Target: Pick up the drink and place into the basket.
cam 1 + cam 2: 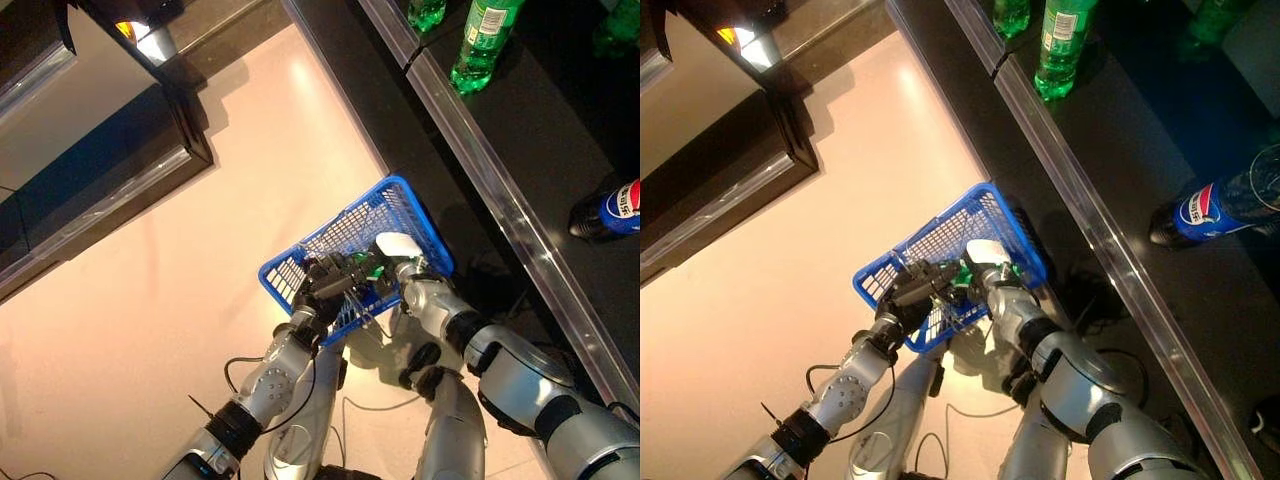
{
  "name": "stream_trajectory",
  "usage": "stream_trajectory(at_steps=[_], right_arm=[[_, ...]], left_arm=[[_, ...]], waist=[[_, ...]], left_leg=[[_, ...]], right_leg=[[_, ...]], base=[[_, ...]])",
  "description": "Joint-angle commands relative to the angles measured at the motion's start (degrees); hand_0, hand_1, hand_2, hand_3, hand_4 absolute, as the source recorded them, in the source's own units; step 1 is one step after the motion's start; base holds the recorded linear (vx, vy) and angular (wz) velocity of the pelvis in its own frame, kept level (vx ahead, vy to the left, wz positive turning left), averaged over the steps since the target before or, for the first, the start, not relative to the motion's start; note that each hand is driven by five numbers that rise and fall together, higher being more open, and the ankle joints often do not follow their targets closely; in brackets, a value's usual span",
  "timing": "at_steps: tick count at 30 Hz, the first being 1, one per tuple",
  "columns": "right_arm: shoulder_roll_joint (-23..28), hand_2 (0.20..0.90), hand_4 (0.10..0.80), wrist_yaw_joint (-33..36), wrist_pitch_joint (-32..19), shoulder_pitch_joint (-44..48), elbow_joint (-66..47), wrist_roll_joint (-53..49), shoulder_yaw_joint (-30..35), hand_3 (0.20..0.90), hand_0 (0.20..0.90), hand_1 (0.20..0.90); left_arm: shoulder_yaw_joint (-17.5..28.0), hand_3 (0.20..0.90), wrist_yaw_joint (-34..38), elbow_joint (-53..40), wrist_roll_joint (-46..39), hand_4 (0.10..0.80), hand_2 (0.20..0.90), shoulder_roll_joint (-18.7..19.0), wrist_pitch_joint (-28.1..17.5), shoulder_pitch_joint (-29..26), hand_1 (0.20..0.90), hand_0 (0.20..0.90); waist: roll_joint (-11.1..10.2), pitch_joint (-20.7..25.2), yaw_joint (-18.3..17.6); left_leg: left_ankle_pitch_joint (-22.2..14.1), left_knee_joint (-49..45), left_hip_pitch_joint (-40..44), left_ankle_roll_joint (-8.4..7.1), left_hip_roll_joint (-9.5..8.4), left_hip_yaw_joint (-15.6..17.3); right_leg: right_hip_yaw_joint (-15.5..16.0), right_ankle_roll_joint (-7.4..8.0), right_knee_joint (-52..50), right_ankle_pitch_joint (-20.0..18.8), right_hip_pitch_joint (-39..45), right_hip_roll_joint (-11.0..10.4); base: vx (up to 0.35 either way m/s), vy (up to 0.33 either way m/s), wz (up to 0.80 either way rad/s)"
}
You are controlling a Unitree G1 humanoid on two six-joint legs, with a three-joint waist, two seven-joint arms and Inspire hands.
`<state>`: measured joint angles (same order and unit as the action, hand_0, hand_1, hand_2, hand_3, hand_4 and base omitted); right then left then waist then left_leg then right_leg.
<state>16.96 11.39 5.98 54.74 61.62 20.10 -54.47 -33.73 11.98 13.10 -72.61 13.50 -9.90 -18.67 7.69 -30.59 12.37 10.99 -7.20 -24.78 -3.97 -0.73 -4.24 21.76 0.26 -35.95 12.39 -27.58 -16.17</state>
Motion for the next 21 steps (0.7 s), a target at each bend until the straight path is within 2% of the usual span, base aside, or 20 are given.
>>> stream_trajectory(at_steps=[1,5,11,15,21], right_arm=[[-2.21,0.300,0.100,1.96,-0.03,11.84,-1.31,5.22,-2.42,0.200,0.300,0.300],[-2.66,0.300,0.100,3.42,1.85,14.37,-2.23,13.27,-4.26,0.200,0.300,0.300],[-2.22,0.300,0.100,3.27,3.23,16.18,-3.60,19.28,-8.41,0.200,0.300,0.300],[-2.20,0.300,0.100,2.97,4.41,16.89,-4.33,18.07,-11.00,0.200,0.300,0.300],[-2.69,0.300,0.100,4.47,5.64,16.80,-4.00,17.40,-11.52,0.200,0.300,0.300]], left_arm=[[-2.02,0.200,-7.71,-10.64,0.92,0.100,0.300,-3.01,-6.55,-4.91,0.300,0.300],[-2.54,0.200,-7.52,-10.07,0.47,0.100,0.300,-3.10,-6.77,-5.47,0.300,0.300],[-3.10,0.200,-7.78,-9.21,0.50,0.100,0.300,-3.36,-7.60,-5.59,0.300,0.300],[-3.51,0.200,-8.16,-8.09,-0.03,0.100,0.300,-3.10,-8.32,-6.14,0.300,0.300],[-3.58,0.200,-8.74,-7.35,-0.27,0.100,0.300,-3.05,-8.26,-6.62,0.300,0.300]], waist=[[0.10,0.80,1.72],[0.15,0.80,1.92],[-0.03,0.80,2.11],[-0.48,0.80,2.29],[-0.71,0.80,2.55]], left_leg=[[-10.41,-9.71,-3.28,3.50,-3.22,3.06],[-10.46,-9.97,-3.51,3.43,-3.25,3.03],[-10.51,-9.74,-3.54,3.50,-3.23,3.03],[-10.55,-9.73,-3.81,3.47,-3.10,3.09],[-10.61,-9.90,-4.38,3.35,-3.06,2.85]], right_leg=[[-4.02,7.77,19.59,-15.55,3.06,0.05],[-3.96,8.04,19.38,-15.64,2.88,-0.07],[-4.06,8.42,19.43,-15.72,2.75,-0.09],[-4.03,8.69,19.44,-15.76,2.54,-0.15],[-3.85,8.86,19.59,-15.89,2.26,-0.22]], base=[[0.000,0.000,0.00],[0.000,0.000,0.00],[0.000,0.000,0.00],[0.000,0.000,0.00],[0.000,0.000,0.00]])
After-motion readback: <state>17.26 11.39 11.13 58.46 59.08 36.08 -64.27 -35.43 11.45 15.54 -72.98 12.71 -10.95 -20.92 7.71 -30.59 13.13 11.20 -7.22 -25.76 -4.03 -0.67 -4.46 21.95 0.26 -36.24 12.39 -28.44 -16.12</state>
